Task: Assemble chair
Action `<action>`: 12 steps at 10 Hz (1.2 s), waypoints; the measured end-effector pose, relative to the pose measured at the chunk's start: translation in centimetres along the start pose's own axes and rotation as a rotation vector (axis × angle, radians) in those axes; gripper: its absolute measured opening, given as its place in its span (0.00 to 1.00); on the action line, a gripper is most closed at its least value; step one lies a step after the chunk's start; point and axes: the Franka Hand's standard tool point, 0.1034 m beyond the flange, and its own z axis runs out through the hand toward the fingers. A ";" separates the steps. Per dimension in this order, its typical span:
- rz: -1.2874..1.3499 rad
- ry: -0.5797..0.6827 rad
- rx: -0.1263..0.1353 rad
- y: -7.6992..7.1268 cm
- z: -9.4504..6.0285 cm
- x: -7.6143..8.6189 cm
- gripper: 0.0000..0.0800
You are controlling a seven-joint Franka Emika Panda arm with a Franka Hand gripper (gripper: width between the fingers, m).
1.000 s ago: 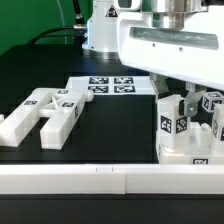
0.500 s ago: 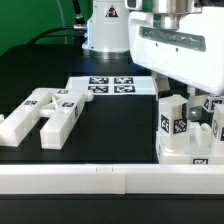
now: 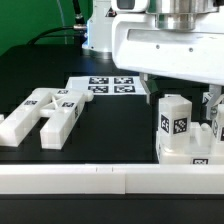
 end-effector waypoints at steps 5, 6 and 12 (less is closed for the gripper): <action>-0.375 -0.001 -0.001 0.2 0.1 0.1 0.81; -0.445 -0.001 -0.002 0.2 0.1 0.2 0.81; -0.927 0.004 -0.026 0.7 0.4 0.3 0.81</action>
Offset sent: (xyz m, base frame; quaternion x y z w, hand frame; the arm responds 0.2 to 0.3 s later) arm 0.0000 0.0000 0.0000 0.0000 0.0000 -0.1296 0.9916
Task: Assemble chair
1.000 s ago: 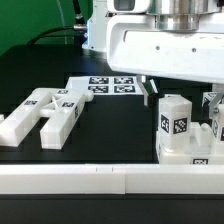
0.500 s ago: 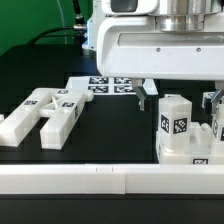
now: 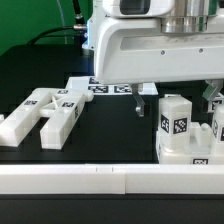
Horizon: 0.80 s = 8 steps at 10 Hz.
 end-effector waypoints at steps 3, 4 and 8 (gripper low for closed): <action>-0.024 -0.001 -0.002 0.0 0.0 0.0 0.53; -0.005 -0.001 -0.002 0.0 0.0 0.0 0.53; 0.251 0.003 0.008 0.0 0.1 0.0 0.36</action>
Offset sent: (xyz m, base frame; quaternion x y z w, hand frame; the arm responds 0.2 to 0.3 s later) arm 0.0000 0.0000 0.0000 0.0000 0.0000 0.0650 0.9979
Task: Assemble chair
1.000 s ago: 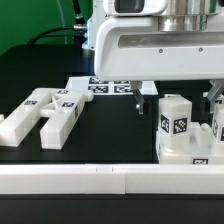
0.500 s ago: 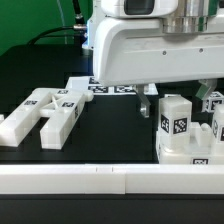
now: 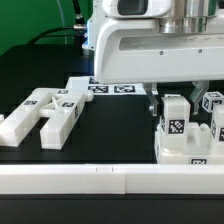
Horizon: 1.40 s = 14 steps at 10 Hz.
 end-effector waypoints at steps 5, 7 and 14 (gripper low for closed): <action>0.565 -0.005 0.006 -0.3 0.1 -0.1 0.36; 0.773 -0.005 0.004 -0.5 0.1 -0.1 0.36; 0.878 -0.010 0.007 -0.5 0.2 -0.1 0.63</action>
Offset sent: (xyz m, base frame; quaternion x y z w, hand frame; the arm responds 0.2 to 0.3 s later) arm -0.0036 0.0032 -0.0069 -0.0156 -0.0259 0.2795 0.9597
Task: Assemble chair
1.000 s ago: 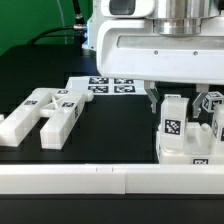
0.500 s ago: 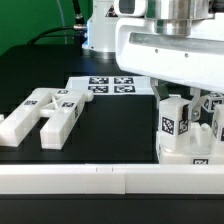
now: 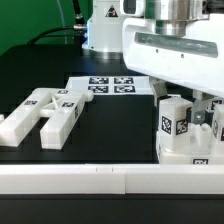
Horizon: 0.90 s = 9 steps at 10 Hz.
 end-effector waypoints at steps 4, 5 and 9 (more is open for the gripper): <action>-0.345 0.000 -0.001 0.1 0.1 0.1 0.81; -0.413 0.000 -0.001 0.1 0.1 0.1 0.81; -0.750 0.008 -0.017 0.2 0.1 0.2 0.81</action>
Offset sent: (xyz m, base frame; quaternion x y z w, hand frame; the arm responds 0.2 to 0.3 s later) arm 0.0000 0.0000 0.0000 0.0000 0.0000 -0.1938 0.9810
